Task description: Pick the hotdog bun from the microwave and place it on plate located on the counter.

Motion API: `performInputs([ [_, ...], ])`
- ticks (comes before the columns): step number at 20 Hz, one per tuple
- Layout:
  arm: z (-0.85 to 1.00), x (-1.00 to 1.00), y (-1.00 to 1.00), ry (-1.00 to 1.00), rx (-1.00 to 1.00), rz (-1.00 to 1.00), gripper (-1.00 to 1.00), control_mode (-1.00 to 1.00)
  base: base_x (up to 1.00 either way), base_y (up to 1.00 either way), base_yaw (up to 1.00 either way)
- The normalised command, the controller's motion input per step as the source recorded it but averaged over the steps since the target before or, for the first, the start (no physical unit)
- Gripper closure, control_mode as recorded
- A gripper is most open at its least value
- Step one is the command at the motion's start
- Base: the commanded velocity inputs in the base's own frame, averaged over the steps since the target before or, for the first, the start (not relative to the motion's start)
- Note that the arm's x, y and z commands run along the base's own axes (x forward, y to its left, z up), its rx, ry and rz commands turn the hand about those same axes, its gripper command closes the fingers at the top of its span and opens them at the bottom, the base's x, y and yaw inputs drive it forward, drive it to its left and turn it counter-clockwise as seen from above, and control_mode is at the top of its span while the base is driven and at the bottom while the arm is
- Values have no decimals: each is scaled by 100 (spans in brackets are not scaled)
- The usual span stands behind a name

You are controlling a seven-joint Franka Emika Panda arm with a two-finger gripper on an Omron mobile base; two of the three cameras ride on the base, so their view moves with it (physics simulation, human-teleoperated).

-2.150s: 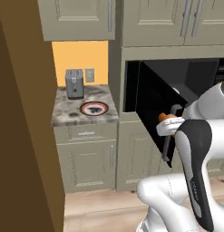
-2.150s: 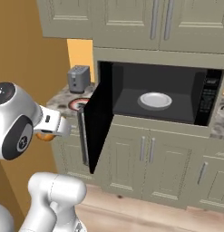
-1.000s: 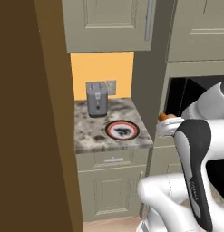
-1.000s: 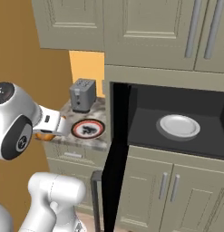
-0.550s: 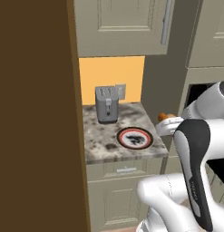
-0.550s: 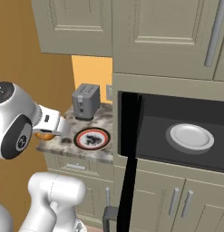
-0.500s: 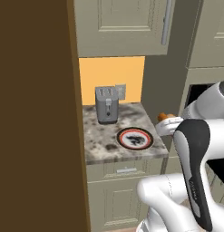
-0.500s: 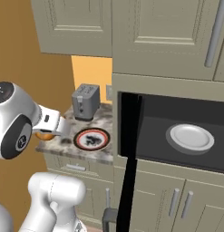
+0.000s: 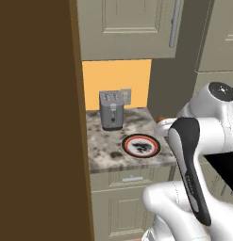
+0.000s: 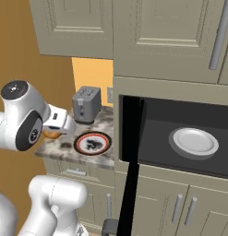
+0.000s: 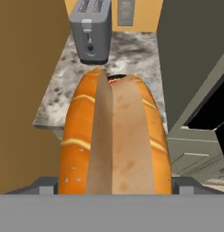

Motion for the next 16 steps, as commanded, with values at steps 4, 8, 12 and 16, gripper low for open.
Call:
performInputs([
  [4, -43, 75, 11, 13, 0, 0, 100, -100, 0, 0, 0],
  [8, -55, 70, 1, 9, 0, 0, 100, -100, 0, 0, 0],
  [12, -63, 68, 0, 6, 0, 0, 100, -100, 0, 0, 0],
  [16, -64, 67, 0, 0, 0, 0, 100, -100, 0, 0, 0],
])
